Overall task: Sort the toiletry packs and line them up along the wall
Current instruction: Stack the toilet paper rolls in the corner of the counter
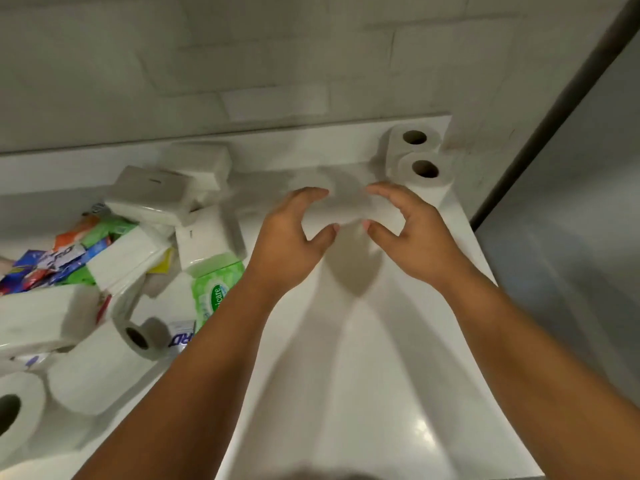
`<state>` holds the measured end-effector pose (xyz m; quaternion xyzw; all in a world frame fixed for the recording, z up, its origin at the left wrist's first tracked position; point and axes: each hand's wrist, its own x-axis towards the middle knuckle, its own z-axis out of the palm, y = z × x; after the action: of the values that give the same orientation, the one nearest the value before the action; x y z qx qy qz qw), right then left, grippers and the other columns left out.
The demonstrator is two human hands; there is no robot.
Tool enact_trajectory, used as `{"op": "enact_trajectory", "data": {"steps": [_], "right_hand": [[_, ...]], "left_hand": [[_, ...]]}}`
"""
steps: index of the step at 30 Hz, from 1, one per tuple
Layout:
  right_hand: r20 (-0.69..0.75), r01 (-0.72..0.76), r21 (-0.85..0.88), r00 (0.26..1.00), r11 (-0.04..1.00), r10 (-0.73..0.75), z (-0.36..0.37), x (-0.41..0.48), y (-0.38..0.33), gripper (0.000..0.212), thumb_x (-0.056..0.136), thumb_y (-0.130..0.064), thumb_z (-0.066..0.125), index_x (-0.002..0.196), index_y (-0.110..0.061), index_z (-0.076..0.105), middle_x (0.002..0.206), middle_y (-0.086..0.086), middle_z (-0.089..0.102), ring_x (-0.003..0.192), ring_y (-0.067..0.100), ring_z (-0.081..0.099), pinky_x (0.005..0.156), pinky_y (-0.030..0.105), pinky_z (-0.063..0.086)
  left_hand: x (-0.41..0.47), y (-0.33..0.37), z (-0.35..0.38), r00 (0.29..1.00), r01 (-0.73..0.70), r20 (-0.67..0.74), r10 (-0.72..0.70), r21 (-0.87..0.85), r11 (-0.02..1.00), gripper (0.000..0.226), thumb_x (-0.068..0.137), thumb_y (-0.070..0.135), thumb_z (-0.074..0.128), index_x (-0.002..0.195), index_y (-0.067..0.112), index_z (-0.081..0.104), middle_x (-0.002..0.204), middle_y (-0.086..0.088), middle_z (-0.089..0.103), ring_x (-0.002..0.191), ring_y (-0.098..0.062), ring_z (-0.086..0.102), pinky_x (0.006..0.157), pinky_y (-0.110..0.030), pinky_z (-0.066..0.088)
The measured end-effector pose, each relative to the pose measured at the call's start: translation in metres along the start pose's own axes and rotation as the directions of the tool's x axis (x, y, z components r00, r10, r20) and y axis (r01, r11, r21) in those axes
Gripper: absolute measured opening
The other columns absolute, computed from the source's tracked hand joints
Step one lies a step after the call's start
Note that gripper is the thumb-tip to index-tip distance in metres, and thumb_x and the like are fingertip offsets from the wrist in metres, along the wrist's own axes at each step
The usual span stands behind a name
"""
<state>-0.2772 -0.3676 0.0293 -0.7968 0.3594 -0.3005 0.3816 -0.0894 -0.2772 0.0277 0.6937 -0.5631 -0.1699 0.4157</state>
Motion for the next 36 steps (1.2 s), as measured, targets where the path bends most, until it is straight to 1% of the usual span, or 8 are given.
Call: {"op": "enact_trajectory", "data": {"steps": [7, 12, 14, 19, 23, 27, 32, 36], "right_hand": [[0.139, 0.029, 0.035, 0.99, 0.999, -0.033, 0.056, -0.029, -0.038, 0.039, 0.087, -0.023, 0.072, 0.124, -0.026, 0.062, 0.131, -0.013, 0.056, 0.123, -0.004, 0.049, 0.1, 0.005, 0.033], [0.26, 0.075, 0.033, 0.962, 0.997, -0.081, 0.135, -0.052, -0.074, 0.041, 0.086, -0.022, 0.073, 0.125, -0.024, 0.062, 0.132, -0.011, 0.057, 0.126, 0.001, 0.049, 0.106, 0.015, 0.036], [0.304, 0.099, 0.007, 0.948, 0.995, -0.096, 0.166, -0.06, -0.086, 0.042, 0.085, -0.023, 0.072, 0.126, -0.023, 0.062, 0.132, -0.009, 0.057, 0.125, 0.005, 0.05, 0.106, 0.017, 0.036], [0.358, 0.085, -0.02, 0.931, 0.996, -0.073, 0.231, -0.077, -0.107, 0.046, 0.087, -0.025, 0.07, 0.131, -0.023, 0.057, 0.132, -0.01, 0.056, 0.123, 0.004, 0.05, 0.101, 0.006, 0.032], [0.371, 0.026, -0.028, 0.928, 0.999, -0.014, 0.263, -0.082, -0.116, 0.054, 0.087, -0.026, 0.07, 0.137, -0.022, 0.051, 0.131, -0.008, 0.057, 0.114, 0.008, 0.055, 0.1, 0.021, 0.044], [0.372, -0.004, -0.022, 0.928, 1.0, 0.012, 0.282, -0.082, -0.122, 0.049, 0.088, -0.022, 0.067, 0.135, -0.025, 0.052, 0.12, -0.011, 0.063, 0.108, 0.007, 0.058, 0.095, 0.027, 0.049], [0.34, -0.158, 0.032, 0.93, 0.987, 0.138, 0.298, -0.078, -0.122, 0.049, 0.09, -0.016, 0.065, 0.136, -0.026, 0.051, 0.119, -0.01, 0.065, 0.107, 0.005, 0.06, 0.098, 0.028, 0.049], [0.323, -0.202, 0.135, 0.935, 0.97, 0.15, 0.297, -0.073, -0.129, 0.043, 0.089, -0.009, 0.066, 0.128, -0.024, 0.058, 0.112, -0.01, 0.067, 0.103, 0.0, 0.061, 0.091, 0.022, 0.049]], "left_hand": [[-0.066, -0.024, -0.062, 0.999, 0.036, 0.002, -0.037, 0.168, 0.985, 0.034, 0.085, 0.028, 0.074, 0.118, 0.024, 0.068, 0.129, 0.009, 0.06, 0.12, -0.012, 0.056, 0.102, -0.02, 0.04], [-0.123, -0.063, -0.131, 0.995, 0.096, -0.01, -0.097, 0.256, 0.962, 0.035, 0.083, 0.023, 0.078, 0.117, 0.023, 0.069, 0.129, 0.007, 0.061, 0.122, -0.011, 0.054, 0.102, -0.006, 0.027], [-0.141, -0.079, -0.155, 0.992, 0.122, 0.0, -0.127, 0.292, 0.949, 0.038, 0.083, 0.024, 0.079, 0.119, 0.022, 0.068, 0.13, 0.006, 0.06, 0.123, -0.012, 0.052, 0.102, -0.012, 0.031], [-0.172, -0.11, -0.198, 0.967, 0.193, 0.06, -0.247, 0.458, 0.868, 0.057, 0.081, 0.034, 0.079, 0.133, 0.026, 0.059, 0.142, 0.006, 0.051, 0.132, -0.016, 0.043, 0.106, -0.026, 0.035], [-0.184, -0.125, -0.213, 0.934, 0.221, 0.122, -0.335, 0.54, 0.812, 0.071, 0.079, 0.04, 0.079, 0.141, 0.028, 0.049, 0.149, 0.008, 0.043, 0.135, -0.016, 0.04, 0.107, -0.029, 0.038], [-0.187, -0.137, -0.217, 0.928, 0.19, 0.151, -0.34, 0.592, 0.783, 0.077, 0.078, 0.042, 0.079, 0.145, 0.028, 0.043, 0.148, 0.005, 0.044, 0.135, -0.018, 0.041, 0.105, -0.031, 0.04], [-0.184, -0.143, -0.218, 0.934, 0.144, 0.174, -0.312, 0.617, 0.774, 0.082, 0.077, 0.044, 0.079, 0.147, 0.027, 0.039, 0.146, 0.003, 0.047, 0.133, -0.02, 0.043, 0.105, -0.033, 0.04], [-0.182, -0.142, -0.221, 0.943, 0.143, 0.17, -0.287, 0.572, 0.808, 0.086, 0.078, 0.043, 0.079, 0.148, 0.028, 0.033, 0.144, 0.003, 0.048, 0.129, -0.021, 0.046, 0.102, -0.035, 0.043]]}}
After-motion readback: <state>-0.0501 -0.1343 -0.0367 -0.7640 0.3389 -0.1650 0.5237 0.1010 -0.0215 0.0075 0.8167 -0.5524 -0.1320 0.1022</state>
